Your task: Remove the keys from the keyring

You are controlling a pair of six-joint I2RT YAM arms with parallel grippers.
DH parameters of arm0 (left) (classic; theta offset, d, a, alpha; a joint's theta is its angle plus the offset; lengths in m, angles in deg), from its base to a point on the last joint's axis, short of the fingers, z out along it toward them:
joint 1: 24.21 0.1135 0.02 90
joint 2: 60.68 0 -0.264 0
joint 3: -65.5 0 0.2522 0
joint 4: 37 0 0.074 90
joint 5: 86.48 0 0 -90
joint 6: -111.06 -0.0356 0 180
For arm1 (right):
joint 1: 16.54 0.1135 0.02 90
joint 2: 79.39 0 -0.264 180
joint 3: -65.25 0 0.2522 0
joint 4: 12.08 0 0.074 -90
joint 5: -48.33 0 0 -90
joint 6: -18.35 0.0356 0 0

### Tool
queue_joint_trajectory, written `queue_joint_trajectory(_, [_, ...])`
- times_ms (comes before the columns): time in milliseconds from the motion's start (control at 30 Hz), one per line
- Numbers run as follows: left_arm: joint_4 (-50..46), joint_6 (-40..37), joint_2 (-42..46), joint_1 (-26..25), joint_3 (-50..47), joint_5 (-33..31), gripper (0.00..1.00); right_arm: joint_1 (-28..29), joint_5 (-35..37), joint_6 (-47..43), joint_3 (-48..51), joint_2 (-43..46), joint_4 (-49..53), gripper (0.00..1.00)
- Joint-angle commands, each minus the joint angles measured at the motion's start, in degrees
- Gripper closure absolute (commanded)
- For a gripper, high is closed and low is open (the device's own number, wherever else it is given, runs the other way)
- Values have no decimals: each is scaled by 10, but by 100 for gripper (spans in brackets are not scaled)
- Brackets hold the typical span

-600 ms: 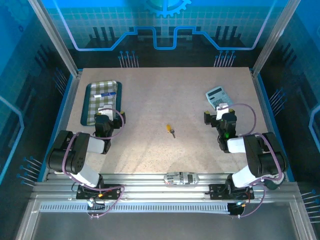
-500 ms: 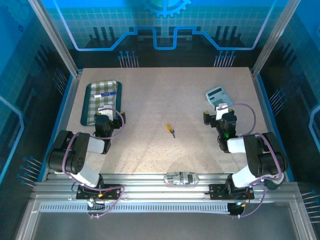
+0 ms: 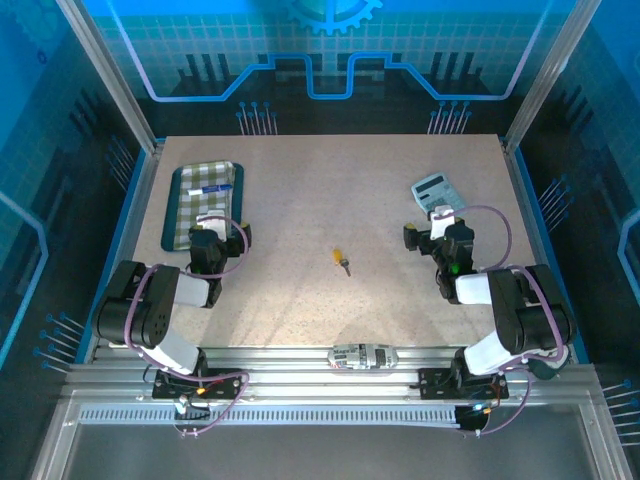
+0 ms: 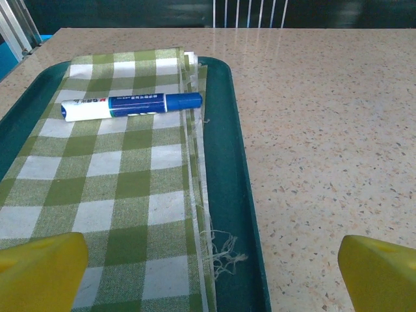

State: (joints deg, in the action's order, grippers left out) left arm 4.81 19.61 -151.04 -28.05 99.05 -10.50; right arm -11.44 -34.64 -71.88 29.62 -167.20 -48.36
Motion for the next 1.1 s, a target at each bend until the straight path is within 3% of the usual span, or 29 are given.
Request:
queue_joint_trajectory(0, [-3,8,12,8,11,15,1,-9,-10,-3,-11,-2,-2,0])
queue_joint_trajectory(300, [-15,15,14,18,17,28,1,-10,-10,-2,-11,-3,-2,0])
queue_joint_trajectory(400, [-72,13,46,18,33,39,0,0,42,4,-2,23,-3,0])
queue_joint_trajectory(500, [-172,4,91,17,68,60,1,3,53,2,-6,110,74,0])
queue_joint_trajectory(600, [-242,8,139,17,95,85,1,-4,68,59,-32,206,200,0])
queue_joint_trajectory(667, [-279,75,169,19,115,91,0,-15,94,183,-56,260,319,0])
queue_joint_trajectory(700, [-319,133,179,20,131,80,1,-27,114,286,-69,283,410,0])
queue_joint_trajectory(733, [-352,183,184,26,149,91,1,-54,46,318,-70,298,436,0])
queue_joint_trajectory(800, [-385,215,180,34,176,170,1,-83,-103,316,-58,303,409,14])
queue_joint_trajectory(933, [-412,280,180,21,188,251,1,-27,-128,300,-118,283,548,31])
queue_joint_trajectory(1067, [-435,301,197,-32,163,279,10,54,-91,293,-164,247,649,35])
